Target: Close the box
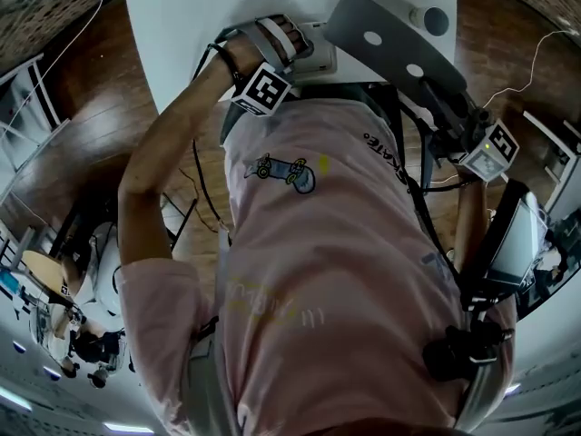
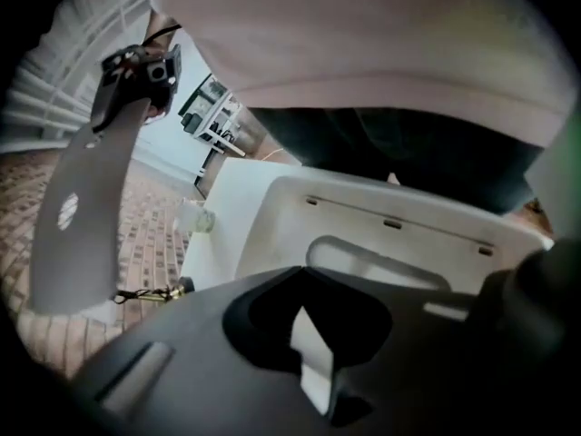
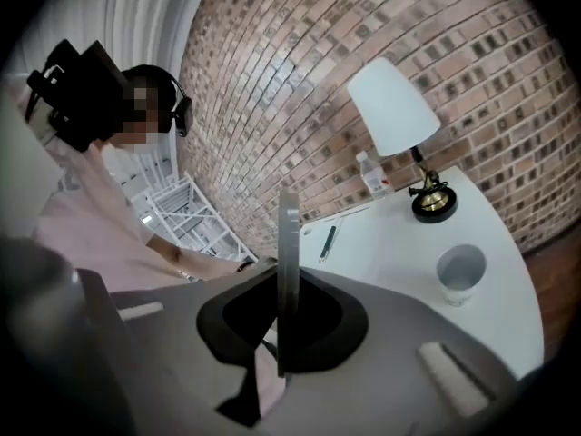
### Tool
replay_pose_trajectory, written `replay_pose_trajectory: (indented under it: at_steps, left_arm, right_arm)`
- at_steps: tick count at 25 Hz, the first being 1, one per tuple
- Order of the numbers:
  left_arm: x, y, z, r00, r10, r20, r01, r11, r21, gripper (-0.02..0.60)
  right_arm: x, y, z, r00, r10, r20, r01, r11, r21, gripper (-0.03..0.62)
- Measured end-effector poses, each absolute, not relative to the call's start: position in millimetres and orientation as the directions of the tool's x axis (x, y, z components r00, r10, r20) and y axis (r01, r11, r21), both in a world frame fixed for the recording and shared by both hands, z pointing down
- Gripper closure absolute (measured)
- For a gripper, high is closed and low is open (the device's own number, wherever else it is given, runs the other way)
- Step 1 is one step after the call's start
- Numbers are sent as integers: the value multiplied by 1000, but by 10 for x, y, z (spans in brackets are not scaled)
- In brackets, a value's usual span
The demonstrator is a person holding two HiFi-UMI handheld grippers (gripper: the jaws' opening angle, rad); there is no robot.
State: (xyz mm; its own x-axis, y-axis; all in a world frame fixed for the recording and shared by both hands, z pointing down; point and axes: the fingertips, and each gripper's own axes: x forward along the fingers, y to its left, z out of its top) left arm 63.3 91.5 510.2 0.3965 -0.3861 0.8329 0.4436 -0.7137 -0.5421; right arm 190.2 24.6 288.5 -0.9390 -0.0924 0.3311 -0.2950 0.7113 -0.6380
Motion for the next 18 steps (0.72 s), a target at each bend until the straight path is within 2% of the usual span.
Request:
replay_pose_trajectory:
  at_steps: [2,4,6,8,10,11,13,15,16,18]
  left_arm:
    - [669,829,5219,354,-378,855,445,-736,-510,581]
    - [626,657,5277,276,-437,856,349,-784,-513,581]
    - [475,442,5278,144,-495,857,96,-855,-510,581]
    - [196,294,5284,-33,-488,872,-215,-849,-483,581]
    - [-127,229,5278,-171,-440,881,-514,-723,-461,581]
    - [-265,215,5255,-204,-410,889,-666,-607,-433,581]
    - [-403,214,5162,-170,-350,921,-914,-294,-280,581]
    - [-396,199,5049,-78,-353,932,-995,-38,-97,581]
    - [-395,191,5003,-58,-372,927,-998,15,-57,581]
    - [-464,185,4901,-96,-425,900,-995,15,-99,581]
  right_arm:
    - [2080,302,2809,-938,-129,322,-317,698,-642,579]
    - [2228,365,2805,-930,-152,335,-341,693,-635,579]
    - [2339,392,2834,-923,-173,345,-365,682,-634,579]
    - [2407,374,2865,-920,-197,339,-380,662,-646,580]
    - [2433,340,2914,-919,-221,327,-390,640,-662,579]
    - [2439,321,2947,-917,-235,322,-396,629,-669,579]
    - [2453,264,3020,-910,-266,319,-415,610,-675,579]
    - [2426,220,3070,-907,-282,312,-421,598,-683,579]
    - [2387,209,3086,-910,-278,307,-414,597,-687,579]
    - [2286,192,3098,-923,-250,292,-384,605,-697,579]
